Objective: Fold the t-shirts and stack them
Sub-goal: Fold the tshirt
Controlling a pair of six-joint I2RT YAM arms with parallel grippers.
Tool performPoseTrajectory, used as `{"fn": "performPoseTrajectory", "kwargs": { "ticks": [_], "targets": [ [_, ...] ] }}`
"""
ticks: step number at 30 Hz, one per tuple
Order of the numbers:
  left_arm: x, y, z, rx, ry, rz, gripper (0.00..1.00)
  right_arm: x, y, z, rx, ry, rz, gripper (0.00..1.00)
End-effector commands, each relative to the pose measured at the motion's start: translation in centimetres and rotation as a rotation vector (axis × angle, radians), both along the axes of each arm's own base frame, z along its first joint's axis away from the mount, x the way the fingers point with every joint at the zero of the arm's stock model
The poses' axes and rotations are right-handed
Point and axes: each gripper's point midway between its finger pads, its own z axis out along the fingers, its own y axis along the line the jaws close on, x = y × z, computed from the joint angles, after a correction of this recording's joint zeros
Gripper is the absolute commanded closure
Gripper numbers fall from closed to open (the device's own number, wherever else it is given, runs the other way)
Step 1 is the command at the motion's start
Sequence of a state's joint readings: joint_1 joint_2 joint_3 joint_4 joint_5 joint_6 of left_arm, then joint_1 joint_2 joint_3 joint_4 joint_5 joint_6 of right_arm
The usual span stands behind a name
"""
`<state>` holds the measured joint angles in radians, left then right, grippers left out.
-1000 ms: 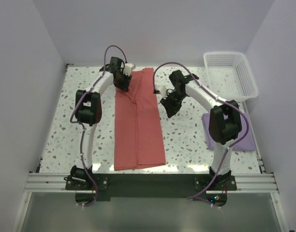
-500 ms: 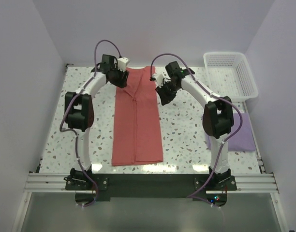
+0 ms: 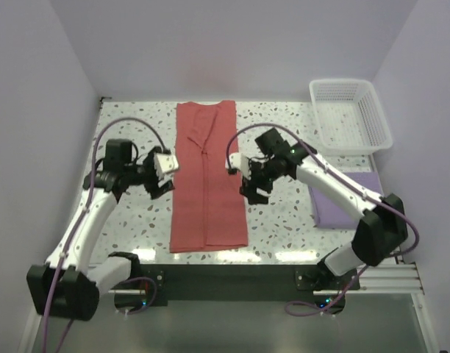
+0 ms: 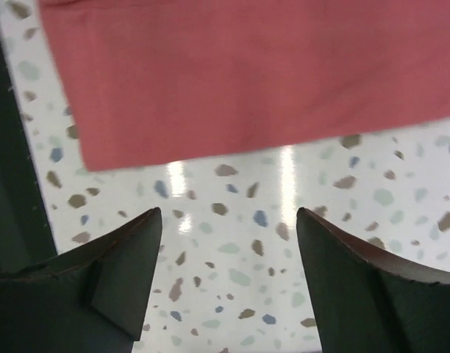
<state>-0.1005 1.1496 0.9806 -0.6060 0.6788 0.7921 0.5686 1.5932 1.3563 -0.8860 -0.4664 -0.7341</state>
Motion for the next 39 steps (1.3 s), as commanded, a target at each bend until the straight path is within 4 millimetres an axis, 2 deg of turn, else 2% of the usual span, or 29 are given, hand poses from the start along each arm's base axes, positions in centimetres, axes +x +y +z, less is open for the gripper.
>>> {"fn": "performPoseTrajectory", "kwargs": {
  "ticks": [1, 3, 4, 5, 6, 7, 8, 11, 13, 16, 18, 19, 21, 24, 26, 29, 32, 35, 39],
  "targets": [
    [-10.0, 0.3, -5.3, 0.126, 0.025, -0.309, 0.21, -5.3, 0.0, -1.6, -0.014, -0.093, 0.228, 0.21],
    [-12.9, 0.4, -6.9, 0.160, -0.002, -0.411, 0.21, -8.5, 0.6, -1.4, 0.013, -0.131, 0.309, 0.22],
    [-15.5, 0.5, -8.5, 0.160, 0.025, -0.448, 0.21, -10.0, 0.3, -3.2, 0.005, -0.128, 0.338, 0.25],
    [-16.5, 0.5, -9.3, 0.169, 0.020, -0.477, 0.21, -11.4, 0.6, -3.8, 0.002, -0.146, 0.383, 0.27],
    [-17.2, 0.5, -9.9, 0.183, -0.011, -0.519, 0.21, -12.2, 0.7, -3.9, 0.013, -0.173, 0.410, 0.31],
    [-17.7, 0.7, -10.6, 0.200, -0.039, -0.529, 0.21, -12.9, 0.6, -5.5, 0.001, -0.181, 0.427, 0.38],
    [-17.6, 0.7, -10.8, 0.203, -0.054, -0.529, 0.21, -13.9, 0.9, -6.0, -0.004, -0.192, 0.467, 0.42],
    [-18.7, 0.4, -10.9, 0.199, -0.027, -0.601, 0.23, -14.9, 1.4, -8.5, -0.039, -0.204, 0.504, 0.45],
    [-19.4, 0.5, -11.2, 0.200, 0.047, -0.645, 0.22, -14.9, 1.6, -9.8, -0.068, -0.199, 0.515, 0.45],
    [-19.5, 0.9, -11.5, 0.242, 0.107, -0.672, 0.21, -14.9, 2.1, -10.5, -0.086, -0.191, 0.531, 0.46],
    [-18.9, 1.5, -11.9, 0.310, 0.075, -0.693, 0.21, -14.9, 2.5, -10.3, -0.078, -0.196, 0.530, 0.46],
    [-18.3, 2.5, -12.5, 0.389, 0.050, -0.693, 0.22, -14.7, 2.7, -10.2, -0.072, -0.207, 0.527, 0.46],
    [-18.4, 3.2, -13.1, 0.448, 0.010, -0.744, 0.25, -14.6, 3.0, -9.8, -0.063, -0.219, 0.528, 0.46],
    [-17.8, 2.5, -12.6, 0.448, -0.057, -0.777, 0.27, -14.5, 3.3, -9.2, -0.054, -0.230, 0.527, 0.46],
    [-18.2, 2.3, -13.2, 0.444, -0.011, -0.808, 0.30, -14.5, 3.5, -8.8, -0.036, -0.244, 0.539, 0.46],
    [-17.3, 1.1, -13.8, 0.434, 0.043, -0.790, 0.33, -14.6, 3.6, -8.9, -0.035, -0.242, 0.563, 0.46],
    [-16.8, -0.4, -13.2, 0.386, 0.103, -0.806, 0.36, -14.5, 3.7, -8.9, -0.034, -0.245, 0.563, 0.46],
    [-17.0, -1.0, -13.1, 0.368, 0.031, -0.870, 0.36, -14.5, 4.0, -8.7, -0.011, -0.264, 0.576, 0.46],
    [-19.0, -0.3, -14.6, 0.410, -0.009, -0.969, 0.37, -14.3, 4.5, -8.9, -0.010, -0.274, 0.608, 0.46]
  ]
}}
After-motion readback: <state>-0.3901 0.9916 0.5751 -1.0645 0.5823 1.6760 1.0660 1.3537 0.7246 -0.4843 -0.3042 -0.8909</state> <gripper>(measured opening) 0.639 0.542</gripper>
